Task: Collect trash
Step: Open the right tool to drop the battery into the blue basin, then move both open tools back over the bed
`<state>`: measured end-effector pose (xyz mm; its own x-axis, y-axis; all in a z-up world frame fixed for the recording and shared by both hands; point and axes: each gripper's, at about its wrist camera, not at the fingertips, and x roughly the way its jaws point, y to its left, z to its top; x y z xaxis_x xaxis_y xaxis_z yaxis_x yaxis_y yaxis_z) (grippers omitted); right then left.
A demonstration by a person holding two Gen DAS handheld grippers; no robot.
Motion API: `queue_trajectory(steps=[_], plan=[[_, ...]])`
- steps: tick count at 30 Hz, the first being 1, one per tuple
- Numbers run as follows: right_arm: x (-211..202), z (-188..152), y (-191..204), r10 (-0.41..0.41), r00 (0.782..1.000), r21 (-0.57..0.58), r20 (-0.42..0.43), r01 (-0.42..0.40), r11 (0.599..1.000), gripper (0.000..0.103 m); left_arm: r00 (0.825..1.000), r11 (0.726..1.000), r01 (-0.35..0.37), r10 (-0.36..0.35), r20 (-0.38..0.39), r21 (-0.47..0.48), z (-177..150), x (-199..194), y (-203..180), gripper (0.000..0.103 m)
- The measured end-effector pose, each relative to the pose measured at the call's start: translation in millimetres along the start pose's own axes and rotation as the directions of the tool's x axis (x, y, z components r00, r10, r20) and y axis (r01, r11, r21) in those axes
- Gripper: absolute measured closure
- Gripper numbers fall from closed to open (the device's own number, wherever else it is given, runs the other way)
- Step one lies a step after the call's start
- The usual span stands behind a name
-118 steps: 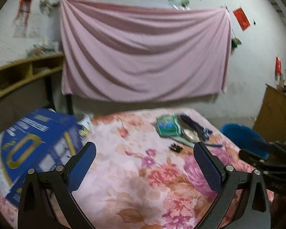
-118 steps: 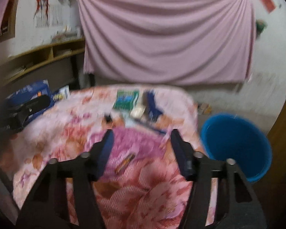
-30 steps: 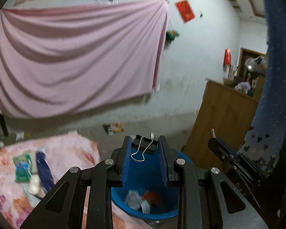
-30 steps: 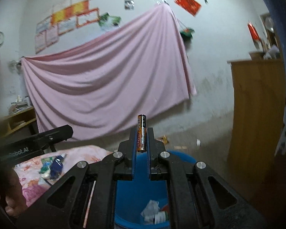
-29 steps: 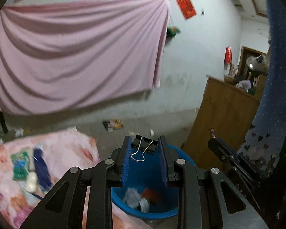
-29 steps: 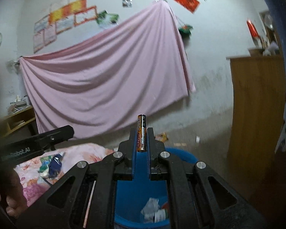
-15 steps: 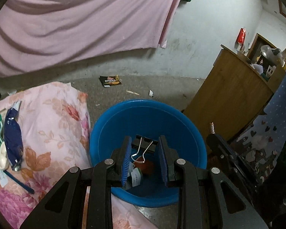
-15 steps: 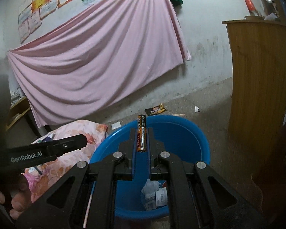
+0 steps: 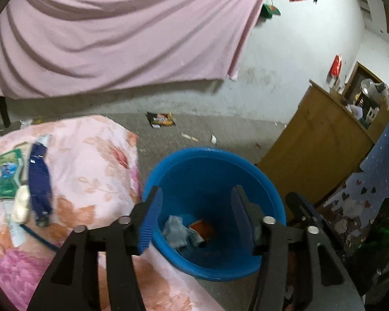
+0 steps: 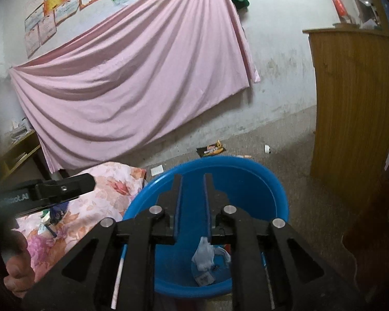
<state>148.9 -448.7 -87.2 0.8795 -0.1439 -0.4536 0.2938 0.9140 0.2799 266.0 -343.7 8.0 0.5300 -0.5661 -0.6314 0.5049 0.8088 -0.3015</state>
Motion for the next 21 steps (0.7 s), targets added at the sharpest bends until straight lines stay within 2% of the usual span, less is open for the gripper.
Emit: queue_trajectory(steps=[4, 5, 6, 8, 11, 13, 14, 21], plan=[[-14, 6, 10, 0.016, 0.998, -0.016, 0.060, -0.015, 1.000, 0.044, 0.995, 0.999, -0.038, 0.038, 0.094, 0.003, -2, -31, 13, 0.046], [-17, 7, 13, 0.023, 0.997, -0.021, 0.075, -0.022, 1.000, 0.038, 0.993, 0.999, -0.050, 0.049, 0.112, 0.004, -2, -37, 16, 0.042], [-22, 9, 17, 0.036, 0.995, -0.028, 0.097, -0.033, 0.999, 0.035, 0.989, 0.998, -0.064, 0.062, 0.133, 0.004, -3, -46, 20, 0.033], [-31, 11, 26, 0.058, 0.990, -0.038, 0.130, -0.053, 0.998, 0.023, 0.977, 0.996, -0.093, 0.092, 0.191, -0.006, -6, -66, 29, 0.022], [-44, 14, 40, 0.093, 0.978, -0.059, 0.185, -0.084, 0.995, 0.010, 0.958, 0.992, -0.122, 0.121, 0.259, -0.011, -12, -89, 41, 0.018], [-51, 14, 48, 0.116, 0.970, -0.067, 0.215, -0.104, 0.992, 0.003, 0.942, 0.988, -0.156, 0.155, 0.296, -0.022, -16, -105, 51, 0.009], [-55, 14, 52, 0.133, 0.963, -0.072, 0.233, -0.120, 0.990, 0.000, 0.934, 0.986, -0.166, 0.167, 0.315, -0.030, -18, -113, 54, 0.005], [-78, 13, 89, 0.253, 0.911, -0.147, 0.326, -0.215, 0.965, 0.000, 0.864, 0.970, -0.225, 0.241, 0.442, -0.089, -41, -167, 85, 0.003]])
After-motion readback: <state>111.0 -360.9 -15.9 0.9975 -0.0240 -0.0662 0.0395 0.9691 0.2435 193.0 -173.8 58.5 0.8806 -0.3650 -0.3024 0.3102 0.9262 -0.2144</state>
